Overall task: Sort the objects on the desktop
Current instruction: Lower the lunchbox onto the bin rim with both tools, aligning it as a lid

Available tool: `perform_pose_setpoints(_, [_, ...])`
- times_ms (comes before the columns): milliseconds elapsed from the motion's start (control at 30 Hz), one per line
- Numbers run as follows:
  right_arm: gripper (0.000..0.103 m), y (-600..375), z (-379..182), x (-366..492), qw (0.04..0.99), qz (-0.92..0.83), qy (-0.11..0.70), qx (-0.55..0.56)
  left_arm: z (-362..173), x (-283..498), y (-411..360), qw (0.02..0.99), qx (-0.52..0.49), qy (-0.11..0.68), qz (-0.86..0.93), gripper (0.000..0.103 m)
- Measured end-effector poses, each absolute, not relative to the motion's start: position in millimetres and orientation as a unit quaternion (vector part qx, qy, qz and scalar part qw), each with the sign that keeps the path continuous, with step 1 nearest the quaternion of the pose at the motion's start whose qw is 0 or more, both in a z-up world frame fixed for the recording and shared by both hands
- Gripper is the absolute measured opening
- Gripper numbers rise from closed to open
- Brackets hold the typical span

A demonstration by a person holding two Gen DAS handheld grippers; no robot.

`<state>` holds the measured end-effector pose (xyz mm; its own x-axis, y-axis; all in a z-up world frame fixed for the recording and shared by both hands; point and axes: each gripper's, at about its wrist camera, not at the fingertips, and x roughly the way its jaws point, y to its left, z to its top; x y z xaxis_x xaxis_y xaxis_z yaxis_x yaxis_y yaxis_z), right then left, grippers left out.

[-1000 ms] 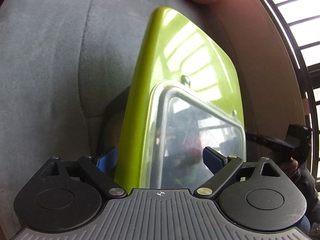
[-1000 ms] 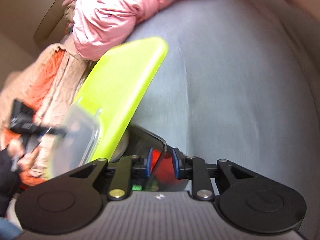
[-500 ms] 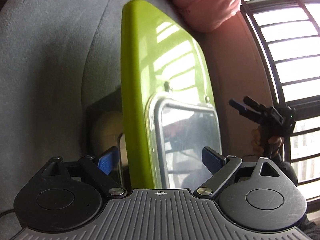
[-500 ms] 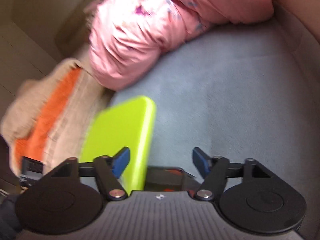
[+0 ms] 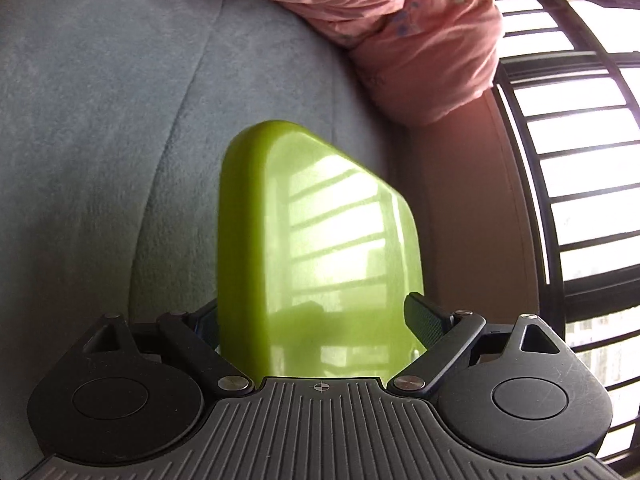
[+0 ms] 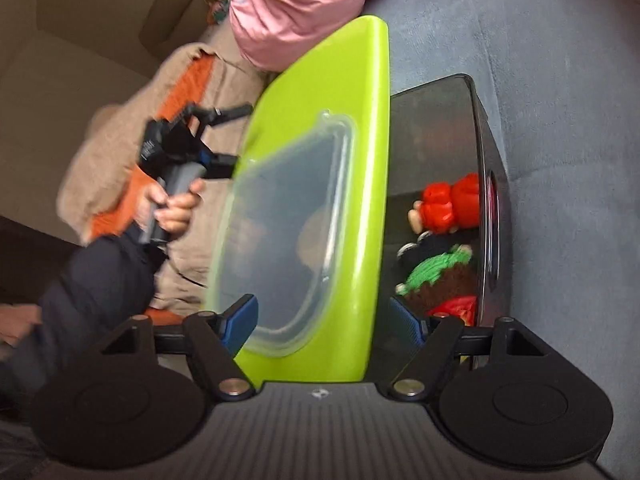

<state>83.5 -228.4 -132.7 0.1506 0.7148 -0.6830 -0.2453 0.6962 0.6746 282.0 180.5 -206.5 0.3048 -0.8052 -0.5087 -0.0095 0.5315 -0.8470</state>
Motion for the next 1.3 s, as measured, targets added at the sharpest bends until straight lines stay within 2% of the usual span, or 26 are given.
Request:
perform_pose_setpoints(67, [0.075,-216,-140,93,0.743,0.332,0.551,0.184,-206,276,174,0.72,-0.372,0.519,-0.272,0.091])
perform_pose_setpoints(133, [0.079,-212,-140,99,0.761,0.337,0.527,0.172,-200,268,172,0.742,-0.344,0.514,-0.259,0.074])
perform_pose_setpoints(167, [0.079,-213,-139,101,0.763,0.332,0.524,0.183,-200,264,175,0.743,-0.348,0.509,-0.26,0.071])
perform_pose_setpoints(200, [0.075,-216,-139,102,0.764,0.325,0.522,0.196,-200,260,179,0.74,-0.364,0.502,-0.26,0.065])
perform_pose_setpoints(233, [0.069,-219,-140,105,0.764,0.317,0.523,0.205,-199,256,183,0.738,-0.377,0.496,-0.259,0.063])
perform_pose_setpoints(267, [0.05,-225,-142,109,0.757,0.314,0.529,0.218,-197,253,185,0.739,-0.384,0.49,-0.259,0.062])
perform_pose_setpoints(300, [0.045,-231,-145,114,0.75,0.312,0.535,0.231,-193,249,186,0.74,-0.387,0.484,-0.26,0.061])
perform_pose_setpoints(367, [0.041,-243,-151,120,0.721,0.318,0.551,0.275,-186,241,189,0.745,-0.388,0.477,-0.259,0.06])
perform_pose_setpoints(600, [0.04,-234,-135,149,0.719,0.342,0.551,0.249,-184,204,219,0.73,-0.465,0.463,-0.189,0.062])
perform_pose_setpoints(667, [0.04,-227,-123,167,0.736,0.342,0.54,0.223,-184,181,223,0.73,-0.468,0.466,-0.177,0.061])
perform_pose_setpoints(767, [0.042,-216,-107,188,0.761,0.332,0.532,0.166,-187,142,218,0.726,-0.472,0.469,-0.176,0.051])
perform_pose_setpoints(833, [0.043,-213,-99,189,0.774,0.322,0.529,0.129,-192,121,212,0.725,-0.467,0.476,-0.172,0.053])
perform_pose_setpoints(900, [0.058,-214,-91,180,0.784,0.319,0.523,0.105,-201,106,209,0.717,-0.479,0.478,-0.167,0.053])
perform_pose_setpoints(967, [0.062,-229,-73,152,0.801,0.318,0.496,0.107,-210,95,210,0.711,-0.492,0.475,-0.165,0.054])
perform_pose_setpoints(1067, [0.068,-267,-62,92,0.796,0.331,0.473,0.184,-209,84,209,0.721,-0.484,0.466,-0.168,0.054])
perform_pose_setpoints(1167, [0.07,-291,-78,32,0.756,0.343,0.485,0.273,-209,71,206,0.724,-0.475,0.467,-0.18,0.055])
perform_pose_setpoints(1267, [0.071,-298,-118,-3,0.715,0.327,0.522,0.329,-208,53,207,0.729,-0.468,0.464,-0.187,0.056])
perform_pose_setpoints(1300, [0.068,-300,-132,-4,0.694,0.328,0.534,0.354,-207,46,208,0.731,-0.464,0.464,-0.189,0.055])
